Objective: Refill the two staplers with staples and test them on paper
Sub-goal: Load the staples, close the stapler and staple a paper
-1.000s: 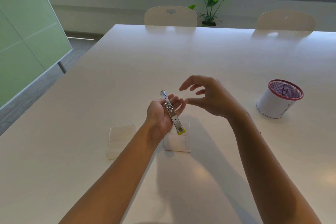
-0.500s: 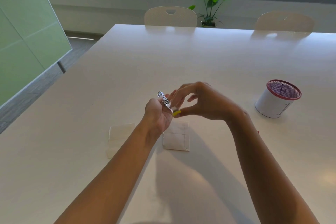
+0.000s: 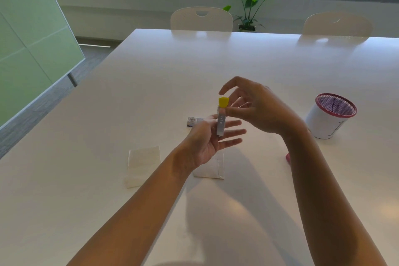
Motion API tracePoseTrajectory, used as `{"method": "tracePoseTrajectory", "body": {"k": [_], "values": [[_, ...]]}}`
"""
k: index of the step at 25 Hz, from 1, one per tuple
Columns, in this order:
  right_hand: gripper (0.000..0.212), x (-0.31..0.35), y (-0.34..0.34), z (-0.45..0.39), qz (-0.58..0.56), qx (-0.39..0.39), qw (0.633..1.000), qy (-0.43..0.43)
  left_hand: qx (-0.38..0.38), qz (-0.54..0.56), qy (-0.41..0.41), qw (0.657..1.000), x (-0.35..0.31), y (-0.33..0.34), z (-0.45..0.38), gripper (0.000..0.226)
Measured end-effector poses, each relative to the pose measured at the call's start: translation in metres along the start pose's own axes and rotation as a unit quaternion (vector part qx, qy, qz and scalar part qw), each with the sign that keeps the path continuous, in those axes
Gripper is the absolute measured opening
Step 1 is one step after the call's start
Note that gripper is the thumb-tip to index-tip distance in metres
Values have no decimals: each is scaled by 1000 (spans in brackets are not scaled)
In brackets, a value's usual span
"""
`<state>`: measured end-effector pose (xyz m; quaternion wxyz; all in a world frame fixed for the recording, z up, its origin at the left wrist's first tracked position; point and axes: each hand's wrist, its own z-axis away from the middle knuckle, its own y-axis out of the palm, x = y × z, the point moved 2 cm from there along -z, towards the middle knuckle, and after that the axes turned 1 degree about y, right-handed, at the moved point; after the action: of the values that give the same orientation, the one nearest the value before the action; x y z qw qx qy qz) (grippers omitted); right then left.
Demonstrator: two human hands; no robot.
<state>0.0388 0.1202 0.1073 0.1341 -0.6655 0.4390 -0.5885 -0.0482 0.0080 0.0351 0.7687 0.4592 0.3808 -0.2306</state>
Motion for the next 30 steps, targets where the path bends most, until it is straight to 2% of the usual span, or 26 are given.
{"method": "tracePoseTrajectory", "body": {"k": [5,8,11,14,17,19,24,30], "values": [[20,-16,-9,1,44,-51,995,80,40,-3,-34,999,4,10,-4,48],[23,-26,-12,1,34,-67,990,118,48,-36,-10,998,5,13,-6,33],[40,-33,-14,0,-24,-25,987,158,47,-60,13,997,10,14,-9,25],[64,-37,-17,4,-88,71,974,194,58,-83,32,994,12,14,-11,27],[50,-43,-22,11,-138,145,960,198,69,-113,49,990,12,14,-11,40],[45,-46,-26,15,-148,158,956,198,72,-144,58,985,13,14,-11,47],[48,-54,-27,16,-143,161,952,219,55,-207,73,974,19,14,-13,25],[55,-63,-26,17,-200,164,931,256,35,-229,84,969,21,16,-14,20]]}}
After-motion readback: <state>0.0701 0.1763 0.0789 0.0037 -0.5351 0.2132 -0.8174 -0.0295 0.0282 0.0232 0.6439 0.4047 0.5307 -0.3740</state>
